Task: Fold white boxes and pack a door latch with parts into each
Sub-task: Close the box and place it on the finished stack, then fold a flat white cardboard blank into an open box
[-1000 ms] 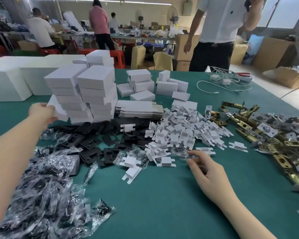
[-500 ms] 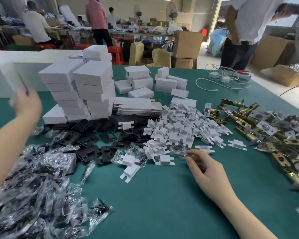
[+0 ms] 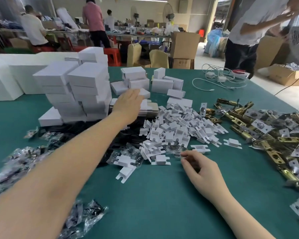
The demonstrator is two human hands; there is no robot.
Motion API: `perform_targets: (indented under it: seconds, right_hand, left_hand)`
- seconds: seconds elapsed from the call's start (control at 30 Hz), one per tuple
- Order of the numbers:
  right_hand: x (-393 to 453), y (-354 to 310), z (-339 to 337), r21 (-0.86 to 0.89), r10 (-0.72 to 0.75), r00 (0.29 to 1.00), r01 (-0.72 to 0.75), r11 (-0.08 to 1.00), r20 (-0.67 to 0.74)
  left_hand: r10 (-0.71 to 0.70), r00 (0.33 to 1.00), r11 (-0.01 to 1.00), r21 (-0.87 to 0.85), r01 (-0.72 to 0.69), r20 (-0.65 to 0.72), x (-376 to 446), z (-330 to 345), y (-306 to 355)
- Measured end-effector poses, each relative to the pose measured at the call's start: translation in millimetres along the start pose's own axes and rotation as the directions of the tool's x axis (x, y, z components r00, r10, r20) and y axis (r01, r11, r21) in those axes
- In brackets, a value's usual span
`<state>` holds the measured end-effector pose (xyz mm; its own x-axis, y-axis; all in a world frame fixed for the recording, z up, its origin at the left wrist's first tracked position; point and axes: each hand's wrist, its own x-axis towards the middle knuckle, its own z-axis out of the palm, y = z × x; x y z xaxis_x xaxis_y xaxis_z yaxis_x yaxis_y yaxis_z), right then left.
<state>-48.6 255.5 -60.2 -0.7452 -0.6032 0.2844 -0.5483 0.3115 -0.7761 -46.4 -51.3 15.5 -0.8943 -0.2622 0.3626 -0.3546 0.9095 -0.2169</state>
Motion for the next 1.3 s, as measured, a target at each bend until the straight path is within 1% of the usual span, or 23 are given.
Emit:
perform_targets:
  seconds: [0.07, 0.1, 0.17, 0.27, 0.3, 0.33, 0.37, 0.4, 0.43, 0.47, 0.5, 0.57, 0.6, 0.63, 0.73, 0.83, 0.9, 0.97, 1.0, 1.03, 1.13, 1.17, 1.3]
  right_hand:
    - [1, 1, 1, -0.001, -0.001, 1.000, 0.001, 1.000, 0.001]
    - [1, 2, 1, -0.004, -0.002, 1.000, 0.002, 1.000, 0.000]
    - [2, 3, 2, -0.013, -0.007, 1.000, 0.007, 1.000, -0.004]
    - [2, 3, 2, -0.023, -0.010, 1.000, 0.010, 1.000, -0.006]
    - [2, 3, 1, -0.026, -0.008, 1.000, 0.008, 1.000, -0.005]
    - [2, 3, 2, -0.029, -0.007, 1.000, 0.007, 1.000, -0.004]
    - [3, 5, 2, -0.032, -0.006, 1.000, 0.006, 0.999, -0.004]
    - [3, 5, 2, -0.032, -0.007, 1.000, 0.007, 0.999, -0.006]
    - [3, 6, 2, -0.029, -0.011, 1.000, 0.011, 1.000, -0.009]
    - [3, 5, 2, -0.026, -0.014, 1.000, 0.014, 1.000, -0.009]
    - [3, 5, 3, -0.014, -0.013, 1.000, 0.013, 1.000, -0.009]
    - [4, 3, 3, 0.067, 0.022, 0.999, -0.020, 0.998, -0.025]
    - [4, 3, 2, 0.128, 0.049, 0.998, -0.042, 0.991, -0.047]
    - [4, 2, 1, 0.192, 0.070, 0.994, -0.052, 0.980, -0.086]
    - [3, -3, -5, 0.340, 0.107, 0.967, -0.022, 0.940, -0.233]
    - [2, -6, -4, 0.381, 0.151, 0.960, -0.052, 0.923, -0.235]
    - [2, -4, 1, 0.331, 0.170, 0.965, -0.097, 0.939, -0.198]
    - [1, -5, 4, 0.303, 0.181, 0.966, -0.120, 0.946, -0.183]
    - [1, -5, 5, 0.304, 0.181, 0.968, -0.122, 0.945, -0.175]
    - [2, -5, 6, 0.306, 0.181, 0.970, -0.126, 0.944, -0.161]
    - [1, -10, 10, 0.288, 0.175, 0.978, -0.135, 0.948, -0.114]
    - [1, -11, 11, 0.285, 0.174, 0.980, -0.140, 0.948, -0.100]
    - [0, -14, 17, 0.311, 0.174, 0.984, -0.154, 0.938, -0.036]
  left_hand:
    - [-0.147, 0.968, 0.989, 0.001, 0.150, 0.204, -1, 17, -4]
    - [-0.173, 0.952, 0.984, 0.006, 0.177, 0.254, -2, 21, -4]
    - [-0.195, 0.946, 0.981, 0.061, 0.186, 0.259, -5, 19, -7]
    - [-0.247, 0.951, 0.969, 0.047, 0.242, 0.189, -7, 5, -13]
    - [-0.267, 0.958, 0.963, -0.011, 0.270, 0.107, -8, 0, -13]
    - [-0.298, 0.954, 0.948, -0.134, 0.290, -0.040, -9, -6, -12]
    - [-0.361, 0.913, 0.903, -0.317, 0.290, -0.193, -10, -14, -9]
    - [-0.443, 0.846, 0.816, -0.525, 0.243, -0.297, -13, -26, -3]
    - [-0.519, 0.790, 0.684, -0.713, 0.155, -0.327, -17, -39, 6]
    - [-0.571, 0.767, 0.520, -0.852, 0.062, -0.293, -22, -51, 17]
    - [-0.594, 0.778, 0.332, -0.943, 0.009, -0.202, -29, -63, 30]
    - [-0.549, 0.833, -0.036, -0.997, 0.064, 0.073, -49, -75, 58]
    - [-0.491, 0.851, -0.143, -0.981, 0.134, 0.187, -61, -73, 71]
    - [-0.439, 0.861, -0.177, -0.964, 0.200, 0.259, -73, -69, 82]
    - [-0.408, 0.843, -0.188, -0.936, 0.297, 0.350, -101, -51, 111]
    - [-0.414, 0.826, -0.196, -0.923, 0.330, 0.383, -120, -36, 131]
    - [-0.320, 0.889, -0.231, -0.937, 0.262, 0.328, -131, -27, 137]
    - [-0.229, 0.949, -0.155, -0.970, 0.186, 0.218, -141, -19, 140]
    - [-0.222, 0.956, -0.112, -0.979, 0.173, 0.194, -144, -17, 141]
    - [-0.240, 0.951, -0.103, -0.979, 0.174, 0.194, -144, -15, 140]
    - [-0.285, 0.936, -0.193, -0.969, 0.155, 0.206, -144, -13, 140]
    - [-0.304, 0.929, -0.198, -0.968, 0.156, 0.212, -144, -13, 140]
    - [-0.415, 0.880, -0.127, -0.972, 0.197, 0.232, -141, -9, 141]
